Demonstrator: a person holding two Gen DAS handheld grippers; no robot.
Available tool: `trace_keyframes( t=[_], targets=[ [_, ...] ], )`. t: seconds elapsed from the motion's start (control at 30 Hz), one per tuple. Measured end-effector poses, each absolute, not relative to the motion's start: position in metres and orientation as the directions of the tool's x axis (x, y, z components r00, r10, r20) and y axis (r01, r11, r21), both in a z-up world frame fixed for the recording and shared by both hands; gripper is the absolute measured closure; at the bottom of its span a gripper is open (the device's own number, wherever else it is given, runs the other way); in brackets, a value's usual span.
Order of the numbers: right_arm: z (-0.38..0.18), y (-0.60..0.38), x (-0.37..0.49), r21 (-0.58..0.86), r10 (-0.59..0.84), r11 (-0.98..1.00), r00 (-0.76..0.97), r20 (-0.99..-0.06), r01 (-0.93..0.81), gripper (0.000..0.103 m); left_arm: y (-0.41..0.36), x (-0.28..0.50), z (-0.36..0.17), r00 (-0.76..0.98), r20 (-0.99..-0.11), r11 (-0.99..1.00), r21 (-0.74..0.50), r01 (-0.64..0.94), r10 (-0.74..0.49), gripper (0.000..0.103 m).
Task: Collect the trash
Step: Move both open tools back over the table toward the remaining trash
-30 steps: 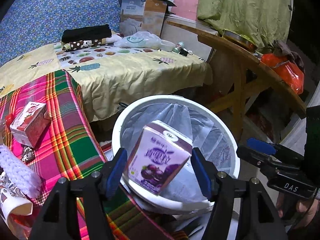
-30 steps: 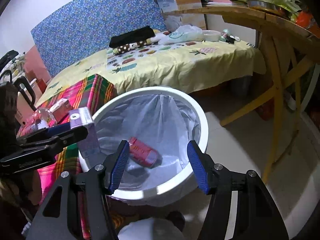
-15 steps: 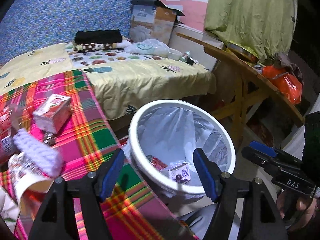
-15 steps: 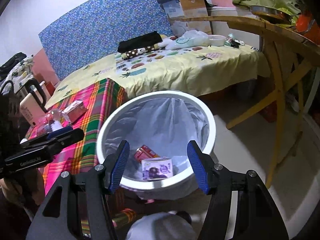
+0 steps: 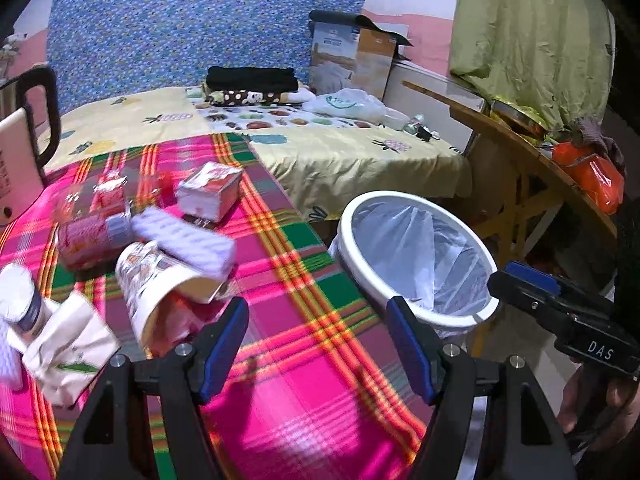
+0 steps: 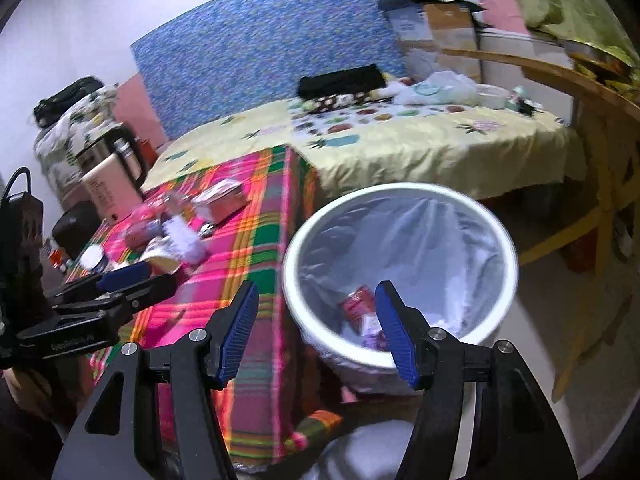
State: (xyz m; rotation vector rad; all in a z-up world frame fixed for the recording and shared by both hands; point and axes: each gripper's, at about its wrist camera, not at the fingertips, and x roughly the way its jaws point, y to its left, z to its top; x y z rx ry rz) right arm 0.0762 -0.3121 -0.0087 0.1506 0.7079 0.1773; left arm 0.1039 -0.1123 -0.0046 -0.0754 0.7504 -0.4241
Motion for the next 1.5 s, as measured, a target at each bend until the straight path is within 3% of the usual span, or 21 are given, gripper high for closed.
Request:
trace_keyframes(
  t=[0.63, 1.23, 1.5],
  targets=[
    [-0.017, -0.249, 0.072, 0.176, 0.329, 0.941, 0.670, -0.666, -0.288, 0.042, -0.048, 0.072, -0.017, 0.719, -0.649, 0.969, -0.172, 0.177, -0.247, 0.033],
    [-0.021, -0.201, 0.093, 0.207, 0.439, 0.883, 0.589, -0.679, -0.421, 0.055, 0.041, 0.077, -0.021, 0.756, -0.651, 0.987, -0.154, -0.049, -0.064, 0.033],
    [-0.030, -0.177, 0.109, 0.202, 0.458, 0.862, 0.547, -0.700, -0.464, 0.061, 0.051, 0.088, -0.032, 0.736, -0.674, 0.985, -0.160, -0.062, -0.063, 0.033]
  ],
)
